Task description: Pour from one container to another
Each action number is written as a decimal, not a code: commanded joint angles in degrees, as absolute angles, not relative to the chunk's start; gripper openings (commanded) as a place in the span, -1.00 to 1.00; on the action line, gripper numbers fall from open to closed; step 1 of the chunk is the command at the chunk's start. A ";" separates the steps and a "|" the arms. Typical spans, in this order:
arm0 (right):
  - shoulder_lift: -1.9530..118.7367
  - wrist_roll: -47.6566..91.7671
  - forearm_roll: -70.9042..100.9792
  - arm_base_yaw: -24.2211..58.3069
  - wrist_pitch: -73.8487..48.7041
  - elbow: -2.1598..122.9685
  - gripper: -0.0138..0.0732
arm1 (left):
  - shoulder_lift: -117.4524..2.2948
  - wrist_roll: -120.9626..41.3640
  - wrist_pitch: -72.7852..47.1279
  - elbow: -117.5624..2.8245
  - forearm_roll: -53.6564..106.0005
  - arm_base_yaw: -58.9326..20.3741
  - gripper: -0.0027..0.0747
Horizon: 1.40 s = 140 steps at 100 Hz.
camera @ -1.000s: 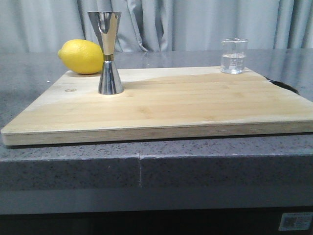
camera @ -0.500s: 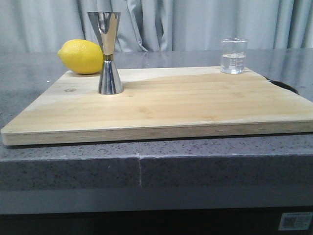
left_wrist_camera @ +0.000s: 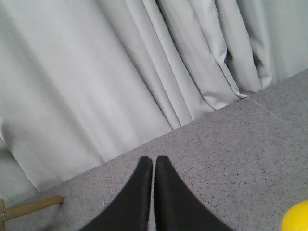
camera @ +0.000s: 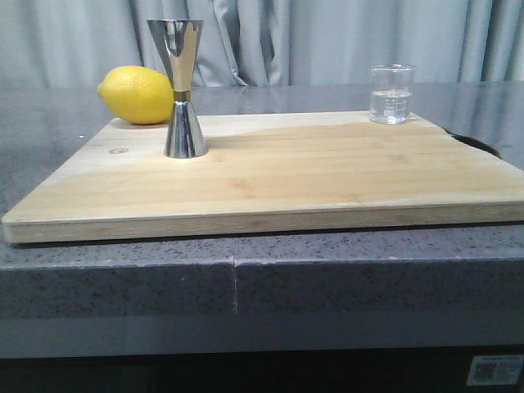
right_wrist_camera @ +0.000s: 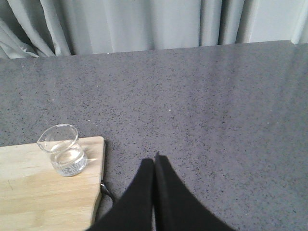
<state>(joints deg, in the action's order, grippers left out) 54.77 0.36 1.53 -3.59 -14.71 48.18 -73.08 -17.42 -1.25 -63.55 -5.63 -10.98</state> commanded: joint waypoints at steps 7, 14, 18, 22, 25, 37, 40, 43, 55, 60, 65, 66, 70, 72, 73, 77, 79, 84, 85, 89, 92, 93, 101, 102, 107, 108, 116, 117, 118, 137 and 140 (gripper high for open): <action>54.38 0.55 0.65 -3.69 -10.98 50.31 -0.85 | -71.69 -17.10 2.79 -65.61 -0.59 -10.64 -0.98; 54.38 0.55 0.65 -3.69 -10.98 50.31 -0.84 | -71.69 -17.10 3.09 -65.52 2.45 -10.64 -0.98; 54.38 0.65 0.56 -3.69 -10.98 50.31 -0.84 | -71.69 -17.10 3.23 -65.52 4.93 -10.77 -0.98; 54.38 0.65 0.56 -3.69 -10.98 50.31 -0.85 | -71.69 -17.10 3.23 -65.52 8.13 -10.92 -0.98; 54.38 0.65 0.56 -3.69 -10.87 50.31 -0.84 | -71.69 -17.10 2.76 -65.52 10.45 -11.13 -0.98; 54.65 0.65 0.56 -3.69 -10.51 50.31 -0.85 | -71.69 -17.10 0.00 -65.52 19.10 -12.60 -0.98; 54.96 0.65 0.56 -3.69 -10.50 50.31 -0.85 | -71.69 -17.10 -1.07 -65.52 21.09 -13.05 -0.98; 55.35 0.65 0.56 -3.69 -10.38 50.31 -0.85 | -71.69 -17.10 -1.93 -65.52 22.84 -13.52 -0.98; 57.09 0.65 0.56 -3.69 -10.28 50.31 -0.84 | -71.69 -17.10 -3.93 -65.52 25.05 -16.14 -0.98; 57.77 0.65 0.56 -3.69 -10.28 50.31 -0.84 | -71.69 -17.46 -4.46 -65.52 25.08 -17.38 -0.98; 58.46 0.65 0.56 -3.69 -10.28 50.31 -0.85 | -71.69 -17.60 -4.94 -65.52 25.08 -18.80 -0.98; 58.76 0.65 0.56 -3.69 -10.28 50.31 -0.84 | -71.69 -17.78 -5.07 -65.52 25.08 -18.97 -0.98; 59.22 0.65 0.56 -3.69 -10.28 50.31 -0.85 | -71.57 -19.14 -5.64 -65.52 25.08 -20.10 -0.98; 59.38 0.65 0.56 -3.69 -10.28 50.31 -0.84 | -71.57 -19.61 -5.90 -65.52 25.08 -20.63 -0.98; 59.52 0.65 0.56 -3.69 -10.28 50.31 -0.85 | -71.57 -19.74 -6.11 -65.52 25.27 -20.80 -0.98; 59.99 0.65 0.56 -3.69 -10.24 50.31 -0.85 | -71.57 -20.43 -6.79 -65.52 26.67 -21.86 -0.98; 60.12 0.65 0.56 -3.69 -10.14 50.31 -0.84 | -71.57 -21.08 -7.15 -65.52 27.29 -22.43 -0.98; 60.42 0.65 0.56 -3.69 -9.94 50.31 -0.84 | -71.57 -23.18 -8.19 -65.52 29.31 -23.78 -0.98; 60.51 0.65 0.56 -3.69 -9.94 50.31 -0.84 | -71.57 -23.41 -8.37 -65.52 29.78 -23.95 -0.98; 60.51 0.65 0.56 -3.69 -9.80 50.31 -0.84 | -71.57 -25.04 -9.41 -65.52 32.33 -24.83 -0.98; 60.54 0.65 0.56 -3.69 -9.67 50.31 -0.84 | -71.57 -27.14 -10.60 -65.52 35.25 -25.50 -0.98; 60.54 0.65 0.56 -3.69 -9.56 50.31 -0.84 | -71.57 -28.31 -10.88 -65.52 35.96 -25.81 -0.98; 60.54 0.65 0.56 -3.69 -8.77 50.31 -0.85 | -71.57 -37.17 -15.39 -65.52 47.54 -26.64 -0.98; 60.54 0.65 0.56 -3.69 -8.61 50.31 -0.85 | -71.57 -38.17 -16.34 -65.52 49.96 -26.75 -0.98; 60.54 0.65 0.56 -3.69 -8.30 50.31 -0.85 | -71.57 -46.12 -19.57 -65.52 57.87 -26.73 -0.98; 60.54 0.65 0.56 -3.69 -8.17 50.31 -0.84 | -71.57 -48.60 -20.67 -65.52 60.44 -26.73 -0.98; 60.54 0.65 0.56 -3.69 -8.07 50.31 -0.84 | -71.57 -61.86 -27.90 -65.52 73.90 -26.09 -0.98; 60.54 0.65 0.56 -3.69 -8.07 50.31 -0.85 | -71.57 -64.16 -28.54 -65.52 74.88 -25.96 -0.98; 60.54 0.65 0.56 -3.69 -8.07 50.31 -0.84 | -71.57 -65.28 -29.18 -65.52 76.67 -25.98 -0.98; 60.54 0.65 0.56 -3.69 -8.07 50.31 -0.85 | -71.67 -80.13 -43.19 -65.52 85.28 -22.28 -0.98; 60.54 0.65 0.56 -3.69 -8.07 50.31 -0.85 | -71.81 -81.17 -45.75 -65.52 85.27 -21.08 -0.98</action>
<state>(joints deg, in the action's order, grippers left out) 61.37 0.36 1.14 -3.59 -12.80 48.30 -73.08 -76.21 -39.38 -63.55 80.11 -23.37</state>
